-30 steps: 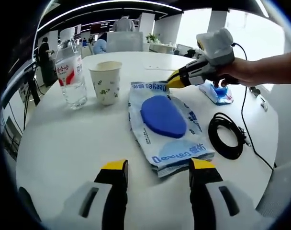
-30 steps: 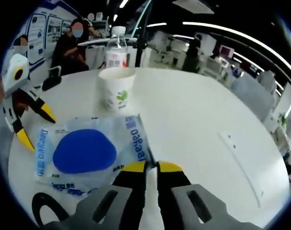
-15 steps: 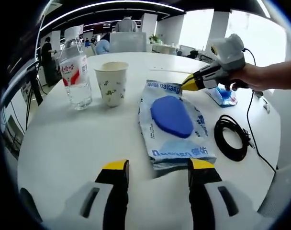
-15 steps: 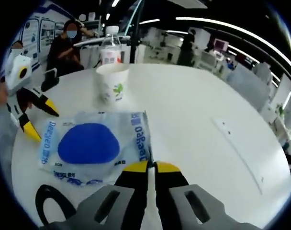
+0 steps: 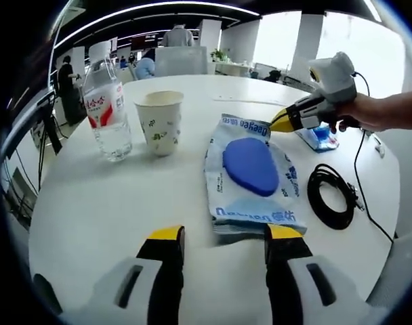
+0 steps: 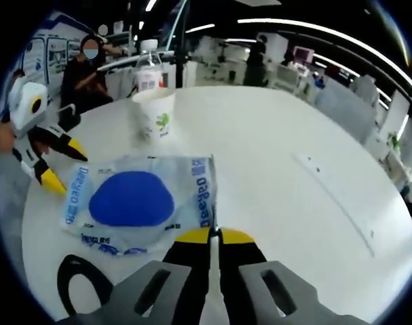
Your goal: Arrange the tabletop items into an orderly group along one side of the table until the central work area is clear of visible clutter.
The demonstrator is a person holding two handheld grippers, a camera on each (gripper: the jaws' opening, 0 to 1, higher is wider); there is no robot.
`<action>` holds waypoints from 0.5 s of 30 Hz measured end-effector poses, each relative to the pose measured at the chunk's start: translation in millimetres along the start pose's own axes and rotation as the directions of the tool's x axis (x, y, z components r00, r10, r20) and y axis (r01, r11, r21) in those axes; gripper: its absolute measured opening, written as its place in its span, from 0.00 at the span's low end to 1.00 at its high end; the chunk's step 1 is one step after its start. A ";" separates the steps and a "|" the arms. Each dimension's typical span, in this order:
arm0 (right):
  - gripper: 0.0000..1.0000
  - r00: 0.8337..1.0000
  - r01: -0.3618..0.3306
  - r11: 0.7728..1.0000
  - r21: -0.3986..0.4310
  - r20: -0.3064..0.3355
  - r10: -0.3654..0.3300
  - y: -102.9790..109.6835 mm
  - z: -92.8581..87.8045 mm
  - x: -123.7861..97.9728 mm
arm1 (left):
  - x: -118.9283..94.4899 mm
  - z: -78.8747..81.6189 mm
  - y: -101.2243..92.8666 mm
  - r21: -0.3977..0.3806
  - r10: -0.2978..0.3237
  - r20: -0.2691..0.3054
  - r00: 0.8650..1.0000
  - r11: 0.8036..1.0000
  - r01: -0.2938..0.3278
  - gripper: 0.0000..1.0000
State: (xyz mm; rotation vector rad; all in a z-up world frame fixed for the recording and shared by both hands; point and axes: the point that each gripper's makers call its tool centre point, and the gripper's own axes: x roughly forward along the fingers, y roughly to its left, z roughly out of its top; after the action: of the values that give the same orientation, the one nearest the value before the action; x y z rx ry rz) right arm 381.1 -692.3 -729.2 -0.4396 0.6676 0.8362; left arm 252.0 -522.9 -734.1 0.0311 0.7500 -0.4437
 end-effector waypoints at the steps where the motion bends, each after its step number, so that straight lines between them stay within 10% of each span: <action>1: 0.00 1.000 0.000 1.000 -0.001 -0.002 0.000 0.5 -0.6 -0.9 | 0.1 0.1 0.7 0.000 0.002 0.000 1.000 1.000 -0.002 0.46; 15: 0.00 1.000 -0.012 1.000 0.005 -0.020 0.012 12.2 -10.4 -14.4 | 1.5 5.0 12.2 0.038 0.027 -0.017 0.999 0.999 -0.027 0.43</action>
State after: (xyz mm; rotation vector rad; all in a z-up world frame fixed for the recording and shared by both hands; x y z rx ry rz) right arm 360.6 -698.8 -727.9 -0.4407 0.6913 0.8422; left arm 261.1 -513.3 -733.0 0.0805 0.7576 -0.4322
